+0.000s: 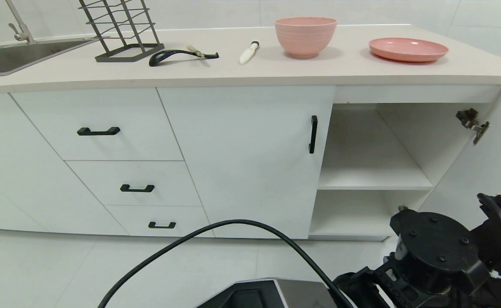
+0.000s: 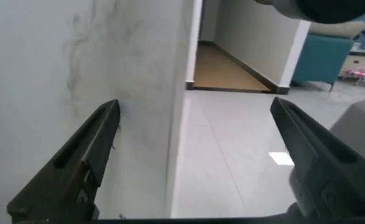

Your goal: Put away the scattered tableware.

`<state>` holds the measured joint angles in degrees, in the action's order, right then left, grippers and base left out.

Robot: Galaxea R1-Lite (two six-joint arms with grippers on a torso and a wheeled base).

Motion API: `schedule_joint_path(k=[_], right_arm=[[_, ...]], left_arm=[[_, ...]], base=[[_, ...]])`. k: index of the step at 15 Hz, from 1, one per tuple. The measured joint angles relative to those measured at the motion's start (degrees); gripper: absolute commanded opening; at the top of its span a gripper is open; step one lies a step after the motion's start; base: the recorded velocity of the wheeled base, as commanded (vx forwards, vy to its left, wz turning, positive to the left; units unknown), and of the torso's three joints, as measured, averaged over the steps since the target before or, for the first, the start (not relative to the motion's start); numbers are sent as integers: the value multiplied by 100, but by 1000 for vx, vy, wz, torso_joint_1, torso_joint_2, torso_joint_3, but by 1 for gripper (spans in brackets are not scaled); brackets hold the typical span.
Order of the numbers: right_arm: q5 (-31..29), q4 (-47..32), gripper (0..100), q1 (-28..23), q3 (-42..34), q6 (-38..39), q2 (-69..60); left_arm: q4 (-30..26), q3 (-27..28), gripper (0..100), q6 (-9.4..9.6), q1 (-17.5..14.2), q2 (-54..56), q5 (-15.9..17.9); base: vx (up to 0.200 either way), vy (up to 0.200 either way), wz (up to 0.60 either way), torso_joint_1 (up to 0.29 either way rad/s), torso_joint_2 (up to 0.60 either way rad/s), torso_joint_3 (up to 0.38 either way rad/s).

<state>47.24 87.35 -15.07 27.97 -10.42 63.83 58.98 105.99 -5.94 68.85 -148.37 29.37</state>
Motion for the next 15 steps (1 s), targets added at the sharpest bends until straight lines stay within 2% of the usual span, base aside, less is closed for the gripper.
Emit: schedule_joint_path(k=[4,6,8,11,13,15], right_arm=[[2,2,100,5,199,-6,-123],[2,2,100,24,271,-9,-193],[2,-1,100,118,310,-16,-251],[2,0,100,188,317,-22,-313],[9,-11,100,193,111,-41,-293],[11,-15,100,197,-267,-55,-190]], left_arm=[[-117,711,100,-46,297,-625,-290],[20,822,100,-49,418,-817,-299],[63,853,100,-55,372,-841,-307],[200,853,100,-55,13,-573,-325],[323,506,100,-52,-199,-235,-325],[542,-284,100,-49,-413,144,-338]], base=[[0,0,0,0,0,0],[0,0,0,0,0,0],[0,0,0,0,0,0],[0,0,0,0,0,0],[0,0,0,0,0,0],[0,0,0,0,0,0]])
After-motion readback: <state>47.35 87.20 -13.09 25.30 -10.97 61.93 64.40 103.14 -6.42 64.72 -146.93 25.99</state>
